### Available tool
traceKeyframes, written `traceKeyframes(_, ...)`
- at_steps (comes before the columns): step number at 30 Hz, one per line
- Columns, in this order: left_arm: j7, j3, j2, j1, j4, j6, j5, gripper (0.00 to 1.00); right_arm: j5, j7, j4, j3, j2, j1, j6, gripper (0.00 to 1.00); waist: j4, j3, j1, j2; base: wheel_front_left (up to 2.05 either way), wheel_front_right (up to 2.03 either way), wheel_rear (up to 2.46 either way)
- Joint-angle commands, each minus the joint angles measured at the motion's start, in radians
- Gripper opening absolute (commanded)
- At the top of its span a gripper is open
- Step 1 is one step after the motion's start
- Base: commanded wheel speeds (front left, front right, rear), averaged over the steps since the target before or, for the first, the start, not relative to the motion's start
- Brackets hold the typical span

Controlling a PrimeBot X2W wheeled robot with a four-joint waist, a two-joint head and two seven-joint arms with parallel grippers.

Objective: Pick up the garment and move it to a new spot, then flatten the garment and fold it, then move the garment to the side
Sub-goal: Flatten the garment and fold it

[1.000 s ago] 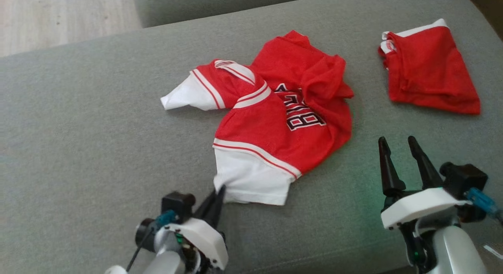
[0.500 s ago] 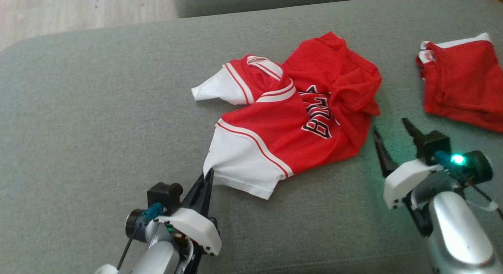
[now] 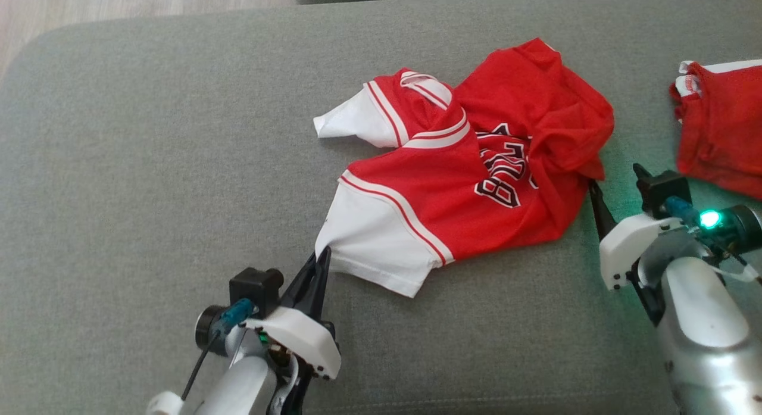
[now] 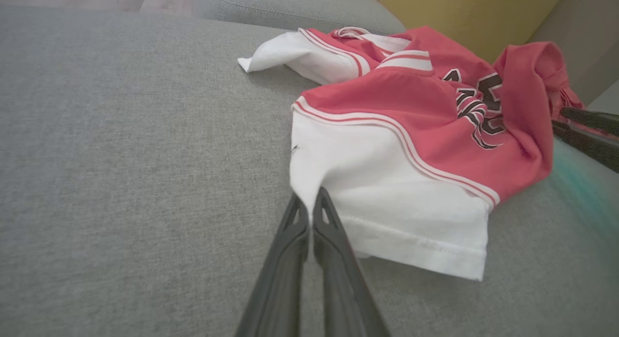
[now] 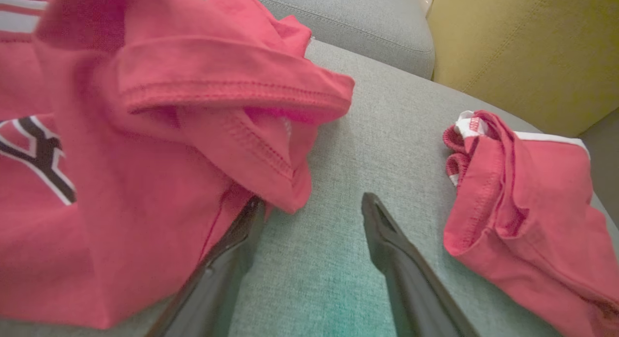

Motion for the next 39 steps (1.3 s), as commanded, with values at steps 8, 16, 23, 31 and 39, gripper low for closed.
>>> traceKeyframes(8, -0.015, 0.019, 0.004, -0.047, -0.025, 0.003, -0.006, 0.00, -0.026, -0.071, 0.070, 0.012, 0.006, -0.089, 0.004, 1.00, 0.009, 0.011, -0.0001, 0.0000, 0.00, 0.00, 0.00)
traceKeyframes(16, -0.016, 0.015, 0.007, -0.054, -0.022, 0.005, -0.010, 0.00, -0.036, -0.116, 0.160, 0.035, 0.012, -0.136, 0.004, 0.00, 0.008, 0.010, -0.0001, 0.0000, 0.00, 0.00, 0.00)
traceKeyframes(23, -0.017, 0.026, 0.019, -0.055, -0.023, 0.012, -0.018, 0.00, -0.003, -0.147, 0.232, 0.080, -0.002, -0.178, 0.004, 0.00, 0.002, -0.007, -0.0001, 0.0000, 0.00, 0.00, 0.00)
traceKeyframes(31, -0.020, 0.093, 0.099, -0.045, -0.076, 0.036, -0.019, 0.00, 0.145, -0.122, 0.262, 0.308, -0.092, -0.175, 0.004, 0.00, -0.041, -0.109, -0.0001, 0.0000, 0.00, 0.00, 0.00)
traceKeyframes(39, 0.004, 0.169, 0.246, -0.113, -0.174, 0.038, -0.004, 0.00, 0.681, 0.147, -0.140, 0.744, -0.361, -0.133, 0.004, 0.00, -0.066, -0.207, -0.0001, 0.0000, 0.00, 0.00, 0.00)
